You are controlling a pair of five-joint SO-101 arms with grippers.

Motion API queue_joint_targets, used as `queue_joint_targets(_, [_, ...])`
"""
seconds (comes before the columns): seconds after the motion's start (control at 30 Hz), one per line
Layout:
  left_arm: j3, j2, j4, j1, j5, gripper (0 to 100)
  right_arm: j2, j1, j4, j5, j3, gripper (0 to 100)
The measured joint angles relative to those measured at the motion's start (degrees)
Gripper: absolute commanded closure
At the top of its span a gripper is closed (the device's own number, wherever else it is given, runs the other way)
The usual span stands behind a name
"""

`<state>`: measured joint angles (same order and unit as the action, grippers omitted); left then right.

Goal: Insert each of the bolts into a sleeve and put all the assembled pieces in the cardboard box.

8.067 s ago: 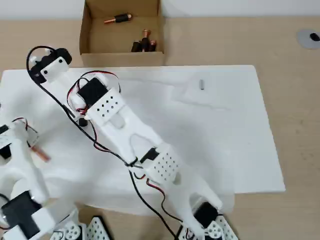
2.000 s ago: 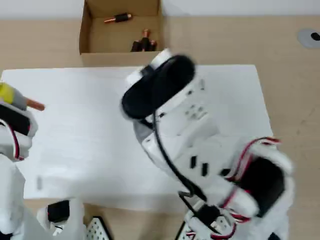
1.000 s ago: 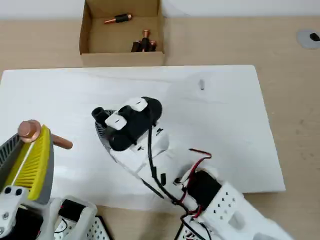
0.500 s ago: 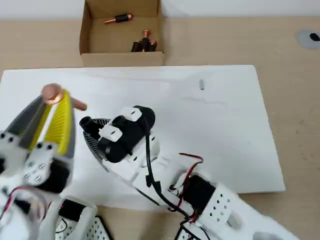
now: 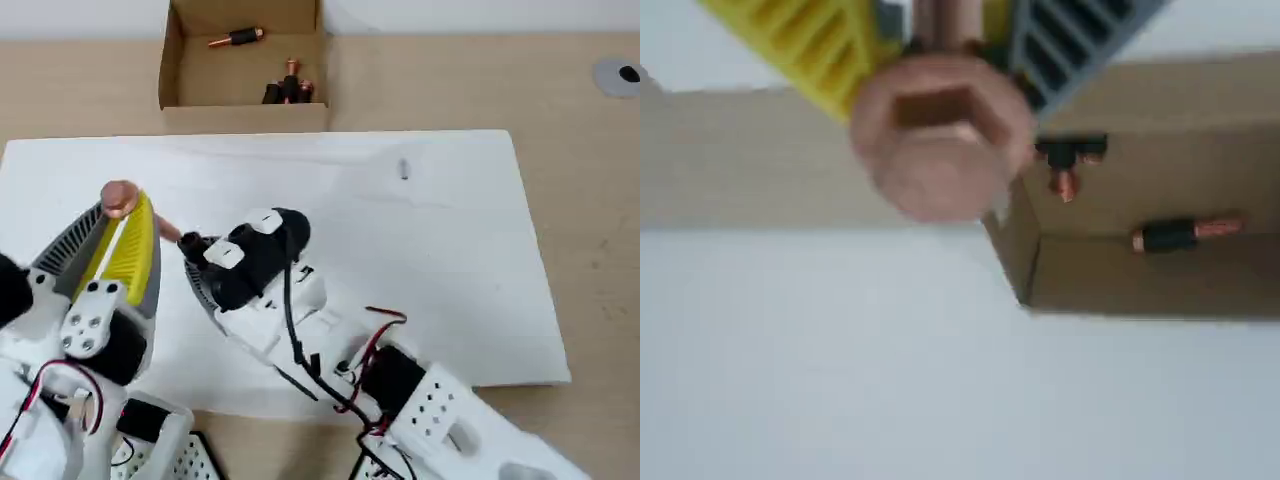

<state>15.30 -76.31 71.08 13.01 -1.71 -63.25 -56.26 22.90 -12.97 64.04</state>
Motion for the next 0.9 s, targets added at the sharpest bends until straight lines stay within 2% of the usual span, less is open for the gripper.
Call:
queue_joint_targets(0.2, [-4.0, 5.4, 1.9, -0.3, -2.5, 99, -0.3, 0.1, -4.1, 0.0, 1.4, 98.8])
queue_joint_targets(0.47, [-12.4, 11.3, 1.0, -3.1, -2.5, 99, -0.3, 0.1, -22.2, 6.9, 10.4, 98.8])
queue_joint_targets(0.63, [-13.1, 13.1, 1.0, -4.0, 0.6, 99, -0.3, 0.1, -31.4, 10.5, 14.9, 98.8])
queue_joint_targets(0.9, [-12.7, 13.8, 1.5, -3.8, 1.1, 99, -0.3, 0.1, -35.0, 12.3, 15.5, 98.8])
